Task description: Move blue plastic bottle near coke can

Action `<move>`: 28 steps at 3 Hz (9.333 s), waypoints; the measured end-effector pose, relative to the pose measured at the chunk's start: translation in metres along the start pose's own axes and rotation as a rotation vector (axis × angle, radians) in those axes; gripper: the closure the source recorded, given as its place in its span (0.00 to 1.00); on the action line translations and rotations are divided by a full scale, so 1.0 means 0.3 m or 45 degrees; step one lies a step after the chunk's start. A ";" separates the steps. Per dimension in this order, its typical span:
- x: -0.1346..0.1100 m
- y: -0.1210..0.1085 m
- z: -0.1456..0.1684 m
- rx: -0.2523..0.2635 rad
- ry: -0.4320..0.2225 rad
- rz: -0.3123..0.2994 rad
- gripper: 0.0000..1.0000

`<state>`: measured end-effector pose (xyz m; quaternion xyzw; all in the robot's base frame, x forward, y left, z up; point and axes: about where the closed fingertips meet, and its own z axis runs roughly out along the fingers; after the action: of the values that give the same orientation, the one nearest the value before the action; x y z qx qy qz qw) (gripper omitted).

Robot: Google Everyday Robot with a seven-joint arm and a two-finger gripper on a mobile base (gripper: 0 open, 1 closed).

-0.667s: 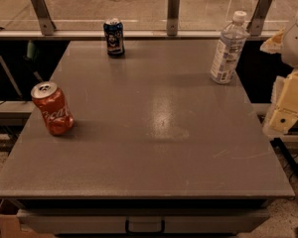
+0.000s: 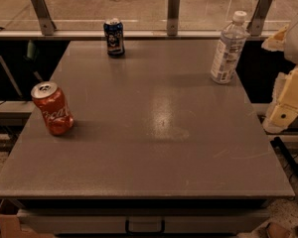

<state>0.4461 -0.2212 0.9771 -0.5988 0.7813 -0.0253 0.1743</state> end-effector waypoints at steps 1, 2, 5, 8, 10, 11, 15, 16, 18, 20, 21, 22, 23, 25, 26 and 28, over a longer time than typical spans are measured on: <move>0.047 -0.133 0.042 0.052 -0.056 0.068 0.00; 0.076 -0.306 0.129 0.135 -0.100 0.142 0.00; 0.041 -0.607 0.341 0.318 -0.360 0.371 0.00; -0.049 -0.682 0.410 0.138 -0.820 0.528 0.18; -0.119 -0.703 0.300 0.131 -1.031 0.495 0.64; -0.129 -0.701 0.306 0.124 -1.035 0.492 0.87; -0.621 -0.747 0.288 0.031 -1.279 0.317 1.00; -0.813 -0.802 0.305 0.006 -1.361 0.314 1.00; -0.940 -0.648 0.383 -0.168 -1.326 0.341 1.00; -1.067 -0.301 0.416 -0.379 -1.331 0.213 1.00; -1.122 -0.184 0.392 -0.427 -1.349 0.130 1.00; -1.161 -0.079 0.375 -0.476 -1.346 0.059 1.00; -1.179 0.000 0.396 -0.504 -1.302 0.000 0.84; -1.203 0.082 0.441 -0.537 -1.243 -0.081 0.37; -1.207 0.106 0.453 -0.548 -1.231 -0.102 0.13; -1.202 0.116 0.460 -0.543 -1.220 -0.110 0.00</move>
Offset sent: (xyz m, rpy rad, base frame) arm 0.1598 -0.0662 -0.0327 0.1248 -0.1933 -0.1944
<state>0.5356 0.1524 0.9262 -0.5969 0.5763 0.4038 0.3853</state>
